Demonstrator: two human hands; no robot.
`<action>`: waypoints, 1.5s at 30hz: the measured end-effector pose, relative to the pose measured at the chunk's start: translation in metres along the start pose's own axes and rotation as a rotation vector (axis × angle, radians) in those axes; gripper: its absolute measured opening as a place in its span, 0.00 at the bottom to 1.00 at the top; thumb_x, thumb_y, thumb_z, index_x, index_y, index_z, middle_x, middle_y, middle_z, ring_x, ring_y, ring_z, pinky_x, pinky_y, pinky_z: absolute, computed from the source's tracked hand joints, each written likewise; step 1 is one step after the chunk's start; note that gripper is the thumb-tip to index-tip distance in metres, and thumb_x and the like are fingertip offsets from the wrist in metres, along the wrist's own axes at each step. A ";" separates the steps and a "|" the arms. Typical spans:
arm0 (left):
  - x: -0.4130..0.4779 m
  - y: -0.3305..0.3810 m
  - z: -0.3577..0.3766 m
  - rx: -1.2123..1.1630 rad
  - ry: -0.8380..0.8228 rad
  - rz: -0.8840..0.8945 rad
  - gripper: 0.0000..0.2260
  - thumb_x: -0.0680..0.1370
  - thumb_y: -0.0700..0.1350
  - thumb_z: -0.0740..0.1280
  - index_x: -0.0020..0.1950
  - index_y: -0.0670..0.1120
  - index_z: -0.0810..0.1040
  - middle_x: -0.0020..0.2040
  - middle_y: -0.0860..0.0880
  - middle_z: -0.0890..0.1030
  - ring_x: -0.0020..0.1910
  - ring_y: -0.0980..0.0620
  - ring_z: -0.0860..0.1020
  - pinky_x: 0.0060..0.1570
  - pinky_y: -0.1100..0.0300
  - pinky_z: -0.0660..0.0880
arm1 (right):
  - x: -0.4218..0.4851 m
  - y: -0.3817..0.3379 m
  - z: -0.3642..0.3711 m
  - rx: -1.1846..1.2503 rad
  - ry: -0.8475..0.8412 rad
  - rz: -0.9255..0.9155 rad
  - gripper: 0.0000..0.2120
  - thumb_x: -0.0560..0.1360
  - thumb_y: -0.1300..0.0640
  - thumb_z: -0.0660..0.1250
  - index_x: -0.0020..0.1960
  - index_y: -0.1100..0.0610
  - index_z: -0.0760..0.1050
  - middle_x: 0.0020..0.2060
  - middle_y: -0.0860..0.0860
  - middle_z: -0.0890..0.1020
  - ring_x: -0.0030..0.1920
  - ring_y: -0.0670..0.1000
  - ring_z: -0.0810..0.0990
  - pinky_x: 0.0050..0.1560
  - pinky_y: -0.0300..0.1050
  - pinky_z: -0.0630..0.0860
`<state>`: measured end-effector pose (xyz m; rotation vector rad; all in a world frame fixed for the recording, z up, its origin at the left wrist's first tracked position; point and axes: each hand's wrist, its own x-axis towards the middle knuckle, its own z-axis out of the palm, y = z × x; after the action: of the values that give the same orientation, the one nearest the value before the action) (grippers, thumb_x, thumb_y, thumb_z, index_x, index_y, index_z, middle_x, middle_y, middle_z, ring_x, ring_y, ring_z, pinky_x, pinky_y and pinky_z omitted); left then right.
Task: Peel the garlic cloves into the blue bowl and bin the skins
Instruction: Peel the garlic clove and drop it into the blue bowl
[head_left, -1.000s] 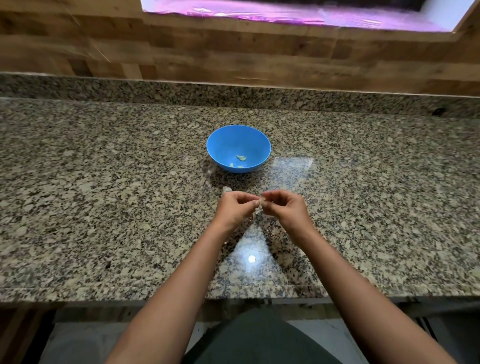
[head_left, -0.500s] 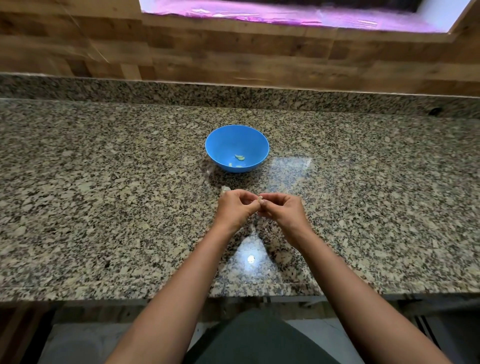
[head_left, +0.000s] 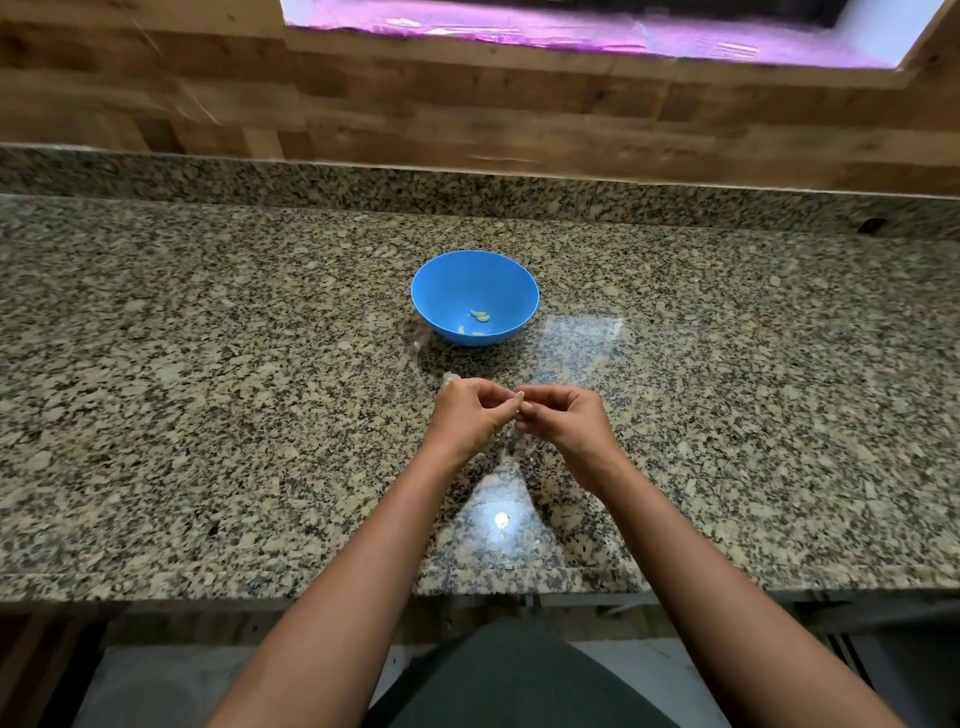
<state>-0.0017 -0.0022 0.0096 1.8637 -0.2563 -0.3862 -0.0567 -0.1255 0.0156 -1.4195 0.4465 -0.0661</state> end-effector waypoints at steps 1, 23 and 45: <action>-0.001 0.001 0.000 0.024 0.006 0.016 0.08 0.73 0.44 0.72 0.48 0.40 0.83 0.42 0.45 0.84 0.38 0.53 0.80 0.42 0.61 0.77 | 0.000 -0.001 0.000 -0.001 -0.007 0.007 0.07 0.72 0.70 0.67 0.48 0.62 0.79 0.43 0.60 0.83 0.42 0.55 0.80 0.46 0.44 0.80; 0.000 0.005 0.001 -0.164 0.064 -0.087 0.04 0.73 0.37 0.71 0.45 0.39 0.83 0.41 0.40 0.83 0.37 0.51 0.79 0.47 0.50 0.80 | 0.001 -0.002 0.006 -0.653 0.159 -0.300 0.08 0.73 0.63 0.69 0.51 0.60 0.82 0.42 0.53 0.84 0.41 0.47 0.82 0.45 0.40 0.80; 0.003 -0.003 -0.001 0.071 -0.019 -0.058 0.07 0.76 0.40 0.68 0.53 0.44 0.81 0.46 0.50 0.82 0.45 0.54 0.79 0.51 0.59 0.77 | 0.001 -0.006 -0.008 0.137 0.026 0.106 0.07 0.74 0.71 0.63 0.47 0.62 0.78 0.39 0.56 0.80 0.39 0.50 0.79 0.43 0.39 0.79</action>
<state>0.0012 -0.0012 0.0064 1.9412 -0.2319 -0.4401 -0.0570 -0.1346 0.0199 -1.2600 0.5289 -0.0286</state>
